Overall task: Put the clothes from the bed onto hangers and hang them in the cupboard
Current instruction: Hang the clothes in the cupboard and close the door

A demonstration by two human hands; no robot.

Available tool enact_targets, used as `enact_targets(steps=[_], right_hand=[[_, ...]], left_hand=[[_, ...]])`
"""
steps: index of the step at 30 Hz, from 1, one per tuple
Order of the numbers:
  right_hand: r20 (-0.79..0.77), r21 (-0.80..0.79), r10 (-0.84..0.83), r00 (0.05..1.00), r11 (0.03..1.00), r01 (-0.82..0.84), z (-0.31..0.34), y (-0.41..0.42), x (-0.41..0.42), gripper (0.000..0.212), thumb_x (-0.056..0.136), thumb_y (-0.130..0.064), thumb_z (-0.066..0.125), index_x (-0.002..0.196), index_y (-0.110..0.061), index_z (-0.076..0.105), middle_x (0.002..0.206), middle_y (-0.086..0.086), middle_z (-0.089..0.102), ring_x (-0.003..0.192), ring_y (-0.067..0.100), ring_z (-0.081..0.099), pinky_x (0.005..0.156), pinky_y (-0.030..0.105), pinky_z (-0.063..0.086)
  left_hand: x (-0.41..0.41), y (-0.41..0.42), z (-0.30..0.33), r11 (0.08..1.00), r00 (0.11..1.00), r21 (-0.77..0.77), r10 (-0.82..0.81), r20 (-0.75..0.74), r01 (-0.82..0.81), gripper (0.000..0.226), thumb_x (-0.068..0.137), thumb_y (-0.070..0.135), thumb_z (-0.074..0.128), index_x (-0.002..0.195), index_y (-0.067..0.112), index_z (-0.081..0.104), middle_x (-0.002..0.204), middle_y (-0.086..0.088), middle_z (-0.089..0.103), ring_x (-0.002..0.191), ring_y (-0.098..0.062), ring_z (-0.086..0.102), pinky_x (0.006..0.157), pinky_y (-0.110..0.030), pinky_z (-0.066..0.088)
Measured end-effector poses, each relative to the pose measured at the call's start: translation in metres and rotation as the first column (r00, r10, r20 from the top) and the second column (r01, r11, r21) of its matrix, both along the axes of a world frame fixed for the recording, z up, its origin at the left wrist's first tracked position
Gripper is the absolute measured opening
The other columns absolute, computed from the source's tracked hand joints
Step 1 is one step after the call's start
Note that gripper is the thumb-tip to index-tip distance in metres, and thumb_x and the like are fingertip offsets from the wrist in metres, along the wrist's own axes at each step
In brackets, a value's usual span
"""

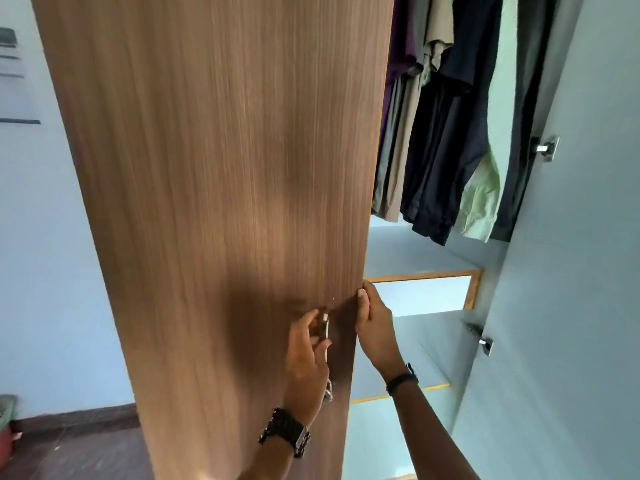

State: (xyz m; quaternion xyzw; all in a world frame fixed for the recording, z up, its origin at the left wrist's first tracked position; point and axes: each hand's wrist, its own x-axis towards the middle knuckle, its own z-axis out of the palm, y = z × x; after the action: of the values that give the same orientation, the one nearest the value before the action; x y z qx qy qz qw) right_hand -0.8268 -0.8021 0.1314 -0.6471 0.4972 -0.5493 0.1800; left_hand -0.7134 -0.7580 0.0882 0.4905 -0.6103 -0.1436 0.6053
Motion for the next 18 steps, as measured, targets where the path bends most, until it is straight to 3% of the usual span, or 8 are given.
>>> enact_targets(steps=[3,6,8,10,13,18], right_hand=[[-0.034,0.03,0.019,0.999,0.999,-0.018,0.007,-0.046,-0.014,0.031,0.104,-0.019,0.029,0.122,-0.01,0.053,0.102,-0.01,0.056,0.082,-0.006,0.054,0.078,0.001,0.041],[-0.024,0.045,0.036,0.999,0.998,-0.035,0.009,-0.085,-0.021,0.032,0.104,-0.018,0.029,0.122,-0.007,0.052,0.106,-0.007,0.055,0.089,0.003,0.054,0.088,0.014,0.044],[-0.021,0.047,0.059,0.998,0.997,-0.058,0.009,-0.106,-0.025,0.033,0.103,-0.019,0.029,0.124,-0.006,0.052,0.111,-0.007,0.054,0.098,0.007,0.052,0.089,0.01,0.041],[-0.003,0.048,0.092,0.996,0.995,-0.092,0.007,-0.132,-0.029,0.034,0.103,-0.021,0.03,0.123,-0.008,0.054,0.114,-0.007,0.055,0.102,0.009,0.054,0.092,0.01,0.042],[0.038,0.06,0.131,0.991,0.989,-0.133,0.007,-0.165,-0.033,0.035,0.103,-0.026,0.03,0.122,-0.011,0.056,0.116,-0.005,0.059,0.108,0.012,0.057,0.097,0.022,0.047],[0.091,0.046,0.142,0.986,0.988,-0.147,0.003,-0.206,-0.026,0.028,0.103,-0.024,0.031,0.117,-0.022,0.055,0.114,-0.013,0.058,0.105,0.004,0.057,0.086,0.003,0.042]], left_hand=[[-0.014,-0.043,0.004,0.987,0.996,0.161,0.015,-0.092,0.0,0.027,0.09,0.007,0.06,0.113,0.021,0.06,0.094,0.014,0.063,0.088,-0.007,0.064,0.082,-0.019,0.052],[-0.018,-0.085,0.008,0.975,0.998,0.219,-0.008,-0.055,0.02,0.018,0.089,0.008,0.061,0.106,0.008,0.067,0.086,0.008,0.064,0.078,-0.003,0.062,0.069,-0.005,0.045],[-0.017,-0.105,0.011,0.974,1.0,0.223,-0.024,-0.019,0.028,0.013,0.088,0.007,0.062,0.1,0.007,0.068,0.084,0.007,0.064,0.076,0.0,0.061,0.064,-0.003,0.042],[-0.016,-0.127,0.012,0.974,0.999,0.222,-0.046,-0.001,0.045,0.011,0.088,0.007,0.063,0.097,0.007,0.069,0.083,0.005,0.066,0.075,0.0,0.061,0.065,-0.002,0.042],[-0.013,-0.158,0.012,0.974,0.997,0.22,-0.067,0.032,0.059,0.01,0.087,0.009,0.065,0.095,0.007,0.07,0.083,0.004,0.068,0.075,-0.004,0.064,0.068,-0.002,0.044],[-0.009,-0.201,0.01,0.978,0.995,0.198,-0.081,0.061,0.067,0.008,0.087,0.012,0.066,0.09,0.007,0.071,0.08,0.006,0.069,0.074,-0.007,0.066,0.074,-0.014,0.053]])
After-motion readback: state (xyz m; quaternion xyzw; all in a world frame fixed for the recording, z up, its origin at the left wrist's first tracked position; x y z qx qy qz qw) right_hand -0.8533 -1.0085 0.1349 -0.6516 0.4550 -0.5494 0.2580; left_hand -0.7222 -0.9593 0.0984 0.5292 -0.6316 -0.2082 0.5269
